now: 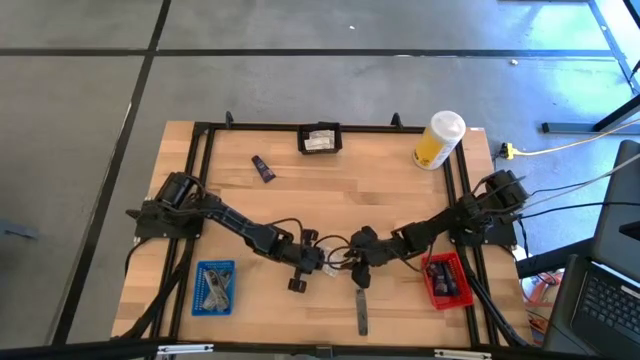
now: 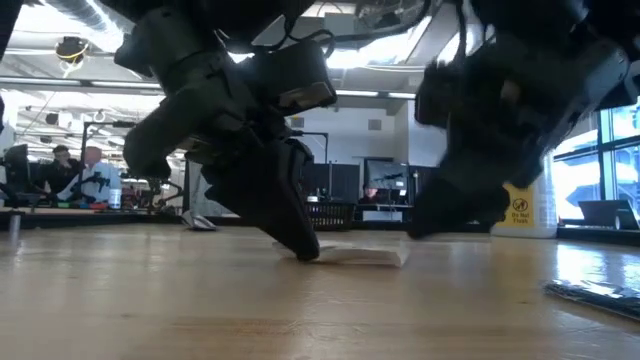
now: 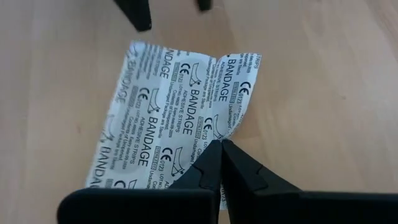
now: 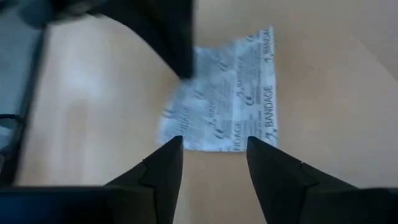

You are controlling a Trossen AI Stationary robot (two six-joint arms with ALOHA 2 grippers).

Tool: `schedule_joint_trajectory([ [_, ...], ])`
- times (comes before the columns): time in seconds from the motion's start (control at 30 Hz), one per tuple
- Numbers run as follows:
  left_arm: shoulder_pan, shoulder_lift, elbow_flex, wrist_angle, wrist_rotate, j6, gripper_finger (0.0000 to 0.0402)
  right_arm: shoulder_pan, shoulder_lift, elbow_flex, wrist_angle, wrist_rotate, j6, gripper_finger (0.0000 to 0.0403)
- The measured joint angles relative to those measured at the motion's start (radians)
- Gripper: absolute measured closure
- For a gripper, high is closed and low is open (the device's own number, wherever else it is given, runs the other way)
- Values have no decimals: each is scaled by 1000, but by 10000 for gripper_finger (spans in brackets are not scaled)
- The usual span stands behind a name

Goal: Pick & Place Travel size toiletries
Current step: Put the white bandage into the black bin

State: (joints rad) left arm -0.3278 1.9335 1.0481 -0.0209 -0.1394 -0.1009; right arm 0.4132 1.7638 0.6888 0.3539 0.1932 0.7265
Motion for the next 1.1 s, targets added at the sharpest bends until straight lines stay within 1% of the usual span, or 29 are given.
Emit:
schedule_joint_trajectory([
  [0.07,4,0,0,-3,9,2,400,-16,10,-1,-45,0,11,230],
  [0.23,12,19,4,5,76,1,400,-55,33,0,-25,-47,10,239],
  [0.43,12,56,7,37,89,-6,400,-72,43,0,46,-131,-1,231],
  [0.57,11,58,6,44,94,-6,400,-71,43,0,50,-153,-2,226],
  [0.63,11,58,6,43,94,-7,400,-72,43,0,49,-160,-1,232],
  [0.7,11,59,5,42,95,-8,400,-72,43,0,50,-160,-1,247],
  [0.8,11,59,5,46,96,-8,400,-72,43,0,43,-160,-1,284],
  [0.97,11,61,5,56,98,-4,400,-71,43,0,20,-159,-9,382],
  [1.0,11,61,4,57,98,-6,400,-71,43,0,20,-159,-19,392],
  [1.1,11,56,4,67,98,-10,394,-71,43,0,19,-159,-28,394],
])
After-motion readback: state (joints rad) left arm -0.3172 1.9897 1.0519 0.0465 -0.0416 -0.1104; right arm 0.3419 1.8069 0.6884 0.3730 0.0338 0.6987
